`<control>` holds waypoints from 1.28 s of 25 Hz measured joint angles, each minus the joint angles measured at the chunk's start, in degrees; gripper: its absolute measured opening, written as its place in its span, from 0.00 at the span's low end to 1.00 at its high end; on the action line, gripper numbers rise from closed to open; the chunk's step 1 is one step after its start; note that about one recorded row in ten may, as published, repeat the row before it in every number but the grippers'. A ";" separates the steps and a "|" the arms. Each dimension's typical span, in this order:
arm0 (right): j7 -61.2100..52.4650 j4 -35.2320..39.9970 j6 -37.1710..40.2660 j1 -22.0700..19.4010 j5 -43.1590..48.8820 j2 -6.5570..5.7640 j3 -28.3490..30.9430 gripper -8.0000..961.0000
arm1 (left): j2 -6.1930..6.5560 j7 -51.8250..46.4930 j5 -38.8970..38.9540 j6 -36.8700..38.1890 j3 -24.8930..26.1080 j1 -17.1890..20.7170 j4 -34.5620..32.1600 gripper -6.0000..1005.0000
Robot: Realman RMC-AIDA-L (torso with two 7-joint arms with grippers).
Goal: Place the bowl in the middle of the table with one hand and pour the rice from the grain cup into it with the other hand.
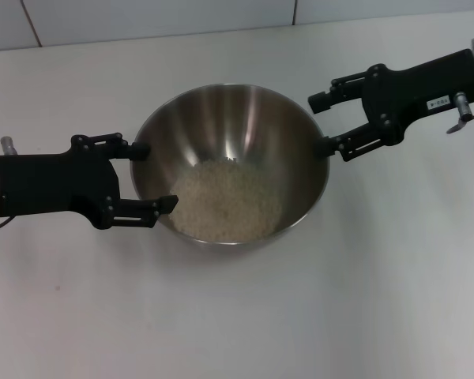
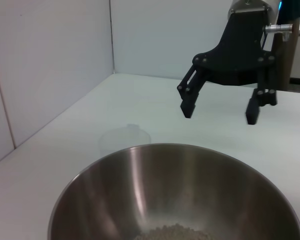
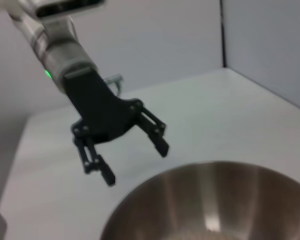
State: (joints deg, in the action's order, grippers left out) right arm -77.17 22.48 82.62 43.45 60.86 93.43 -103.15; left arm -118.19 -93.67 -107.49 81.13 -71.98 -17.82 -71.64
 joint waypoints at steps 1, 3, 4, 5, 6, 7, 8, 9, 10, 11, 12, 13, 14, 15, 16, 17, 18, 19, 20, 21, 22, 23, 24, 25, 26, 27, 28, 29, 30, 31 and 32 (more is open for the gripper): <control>-2.71 4.61 -1.02 -2.19 5.67 0.47 4.49 0.86 | -0.01 -0.01 0.00 0.00 0.00 -0.03 0.00 0.86; -7.91 15.09 -2.38 -6.89 17.55 2.48 13.78 0.86 | -0.06 -0.01 0.00 -0.02 0.00 -0.05 0.00 0.86; -10.31 21.35 -2.60 -9.53 24.88 4.75 19.18 0.86 | -0.06 -0.01 0.00 -0.02 0.00 -0.05 0.00 0.86; -12.52 26.95 -2.40 -12.00 32.00 7.35 24.15 0.86 | -0.06 0.00 -0.01 -0.01 0.00 -0.07 0.01 0.86; -14.41 32.50 -2.34 -13.62 39.26 10.35 28.81 0.86 | -0.14 0.02 0.01 0.01 -0.02 -0.39 0.13 0.86; -15.67 36.47 -2.16 -14.75 44.77 12.94 32.33 0.86 | -0.14 0.02 0.01 0.01 -0.02 -0.39 0.13 0.86; -16.76 40.23 -1.91 -15.50 50.67 15.83 35.62 0.86 | -0.11 0.02 0.00 -0.05 0.01 -0.50 0.17 0.86; -17.30 42.54 -1.12 -15.58 56.12 18.22 38.07 0.86 | -0.11 0.02 0.00 -0.05 0.01 -0.50 0.17 0.86; -17.68 43.99 -0.40 -15.46 59.95 19.98 39.94 0.86 | -0.11 0.03 -0.01 -0.03 0.00 -0.68 0.27 0.86; -17.71 44.48 0.92 -14.74 63.97 21.58 41.74 0.86 | -0.11 0.03 0.00 -0.04 0.00 -1.01 0.43 0.86; -17.76 43.97 1.87 -13.90 65.78 22.24 42.87 0.86 | -0.11 0.06 0.00 -0.01 0.00 -1.20 0.49 0.86; -17.78 43.28 2.61 -13.12 67.16 22.68 44.01 0.86 | -0.11 0.07 0.00 -0.01 -0.03 -1.30 0.51 0.86; -17.78 42.54 3.09 -12.66 67.31 22.77 44.67 0.86 | -0.10 0.08 0.01 -0.01 -0.08 -1.43 0.52 0.86; -17.77 41.69 3.58 -12.08 67.19 22.80 45.47 0.86 | -0.10 0.08 0.01 -0.01 -0.12 -1.50 0.53 0.86; -17.76 41.12 3.97 -11.83 66.82 22.76 45.86 0.86 | -0.10 0.08 0.01 -0.01 -0.13 -1.62 0.53 0.86; -17.76 41.01 4.16 -11.73 66.50 22.71 46.05 0.86 | -0.10 0.07 0.01 -0.01 -0.14 -1.68 0.53 0.86; -17.75 41.06 4.27 -11.73 66.31 22.70 46.12 0.86 | -0.10 0.07 0.01 -0.01 -0.14 -1.68 0.53 0.86; -17.75 41.28 4.28 -11.77 66.19 22.70 46.16 0.86 | -0.10 0.07 0.01 -0.01 -0.14 -1.68 0.53 0.86; -17.75 41.71 4.31 -11.91 66.08 22.75 46.21 0.86 | -0.10 0.08 0.01 -0.01 -0.18 -1.71 0.54 0.86; -17.75 42.15 4.41 -12.04 65.97 22.82 46.26 0.86 | -0.10 0.08 0.01 -0.01 -0.18 -1.71 0.54 0.86; -17.75 42.71 4.56 -12.15 65.77 22.89 46.40 0.86 | -0.11 0.07 0.01 -0.01 -0.22 -1.71 0.54 0.86; -17.76 43.10 4.86 -12.24 65.39 22.94 46.61 0.86 | -0.11 0.07 0.01 -0.01 -0.22 -1.71 0.54 0.86; -17.77 43.45 5.20 -12.29 64.99 22.97 46.83 0.86 | -0.14 0.08 0.01 -0.01 -0.29 -1.68 0.54 0.86; -17.79 43.55 5.46 -12.29 64.77 22.95 46.95 0.86 | -0.14 0.08 0.01 -0.01 -0.29 -1.68 0.54 0.86; -17.84 43.60 5.76 -12.26 64.66 22.88 47.05 0.86 | -0.14 0.08 0.01 -0.01 -0.29 -1.68 0.54 0.86; -17.89 43.60 6.09 -12.22 64.60 22.83 47.08 0.86 | -0.19 0.12 0.01 -0.01 -0.48 -1.70 0.61 0.86; -17.92 43.61 6.24 -12.16 64.60 22.82 47.09 0.86 | -0.19 0.12 0.01 -0.01 -0.48 -1.70 0.61 0.86; -17.94 43.62 6.35 -12.12 64.60 22.82 47.10 0.86 | -0.19 0.13 0.01 -0.01 -0.51 -1.70 0.63 0.86; -17.96 43.68 6.37 -12.08 64.59 22.80 47.12 0.86 | -0.19 0.14 0.01 -0.01 -0.52 -1.70 0.62 0.86; -18.00 43.79 6.40 -12.06 64.54 22.78 47.13 0.86 | -0.19 0.14 0.01 -0.01 -0.52 -1.70 0.62 0.86; -18.03 43.94 6.41 -12.04 64.52 22.76 47.15 0.86 | -0.19 0.12 0.01 -0.01 -0.52 -1.70 0.62 0.86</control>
State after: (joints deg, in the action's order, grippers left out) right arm -95.20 66.42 89.04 31.41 125.38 116.20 -56.00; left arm -118.38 -93.54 -107.48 81.12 -72.50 -19.52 -71.02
